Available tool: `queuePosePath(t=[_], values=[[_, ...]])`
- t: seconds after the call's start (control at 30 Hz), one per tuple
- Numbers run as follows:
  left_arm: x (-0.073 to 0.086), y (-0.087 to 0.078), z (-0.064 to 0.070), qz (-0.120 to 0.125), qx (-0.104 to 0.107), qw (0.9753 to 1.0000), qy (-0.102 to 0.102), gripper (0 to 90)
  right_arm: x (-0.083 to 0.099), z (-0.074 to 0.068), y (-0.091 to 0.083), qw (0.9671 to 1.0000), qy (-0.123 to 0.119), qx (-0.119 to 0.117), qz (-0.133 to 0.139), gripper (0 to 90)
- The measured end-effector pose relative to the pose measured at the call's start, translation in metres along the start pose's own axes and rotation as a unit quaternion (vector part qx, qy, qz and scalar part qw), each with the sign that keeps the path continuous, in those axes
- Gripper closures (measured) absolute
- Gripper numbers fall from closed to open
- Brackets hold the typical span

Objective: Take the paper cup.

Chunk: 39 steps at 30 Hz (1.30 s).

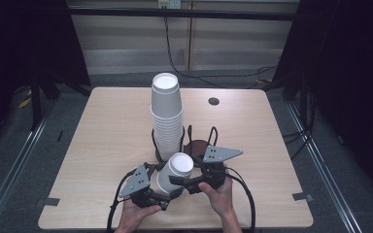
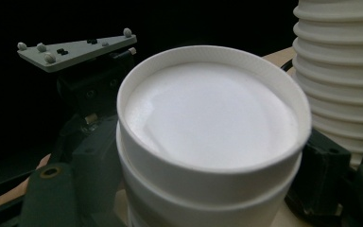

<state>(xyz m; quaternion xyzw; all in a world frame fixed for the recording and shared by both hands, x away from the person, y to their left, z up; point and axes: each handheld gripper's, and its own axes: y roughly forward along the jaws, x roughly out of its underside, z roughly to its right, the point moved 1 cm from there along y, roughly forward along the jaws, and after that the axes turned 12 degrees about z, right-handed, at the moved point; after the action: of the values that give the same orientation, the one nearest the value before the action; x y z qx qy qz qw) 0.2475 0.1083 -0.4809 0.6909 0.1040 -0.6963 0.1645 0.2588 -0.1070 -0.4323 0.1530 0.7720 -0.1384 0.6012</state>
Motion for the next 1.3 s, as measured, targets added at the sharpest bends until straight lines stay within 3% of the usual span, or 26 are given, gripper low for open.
queuePosePath(t=[0.23, 0.37, 0.57, 0.93, 1.07, 1.3], values=[[0.0, 0.001, -0.001, 0.004, 0.003, 1.0, 0.006, 13.1, 0.0, -0.001, 0.001, 1.0, -0.001, 0.001, -0.001, 22.0], [0.001, 0.0, -0.005, 0.001, 0.009, 0.9999, -0.006, 15.4, -0.001, 0.0, 0.004, 1.0, -0.007, -0.001, -0.005, 19.9], [-0.001, -0.003, -0.007, -0.001, 0.009, 0.9999, -0.009, 16.5, 0.0, 0.003, 0.005, 0.9999, 0.012, -0.008, 0.005, 13.6], [-0.003, -0.012, -0.013, -0.024, 0.001, 0.9997, -0.007, 16.7, -0.001, 0.006, -0.008, 0.9998, 0.011, -0.004, 0.019, 13.3], [-0.008, -0.014, -0.015, -0.039, 0.001, 0.9992, 0.006, 16.9, 0.001, 0.008, -0.012, 0.9998, 0.009, -0.005, 0.018, 13.2], [-0.013, -0.022, -0.025, -0.051, 0.003, 0.9986, -0.015, 16.9, 0.003, 0.008, -0.018, 0.9999, 0.01, -0.003, 0.009, 13.2]])
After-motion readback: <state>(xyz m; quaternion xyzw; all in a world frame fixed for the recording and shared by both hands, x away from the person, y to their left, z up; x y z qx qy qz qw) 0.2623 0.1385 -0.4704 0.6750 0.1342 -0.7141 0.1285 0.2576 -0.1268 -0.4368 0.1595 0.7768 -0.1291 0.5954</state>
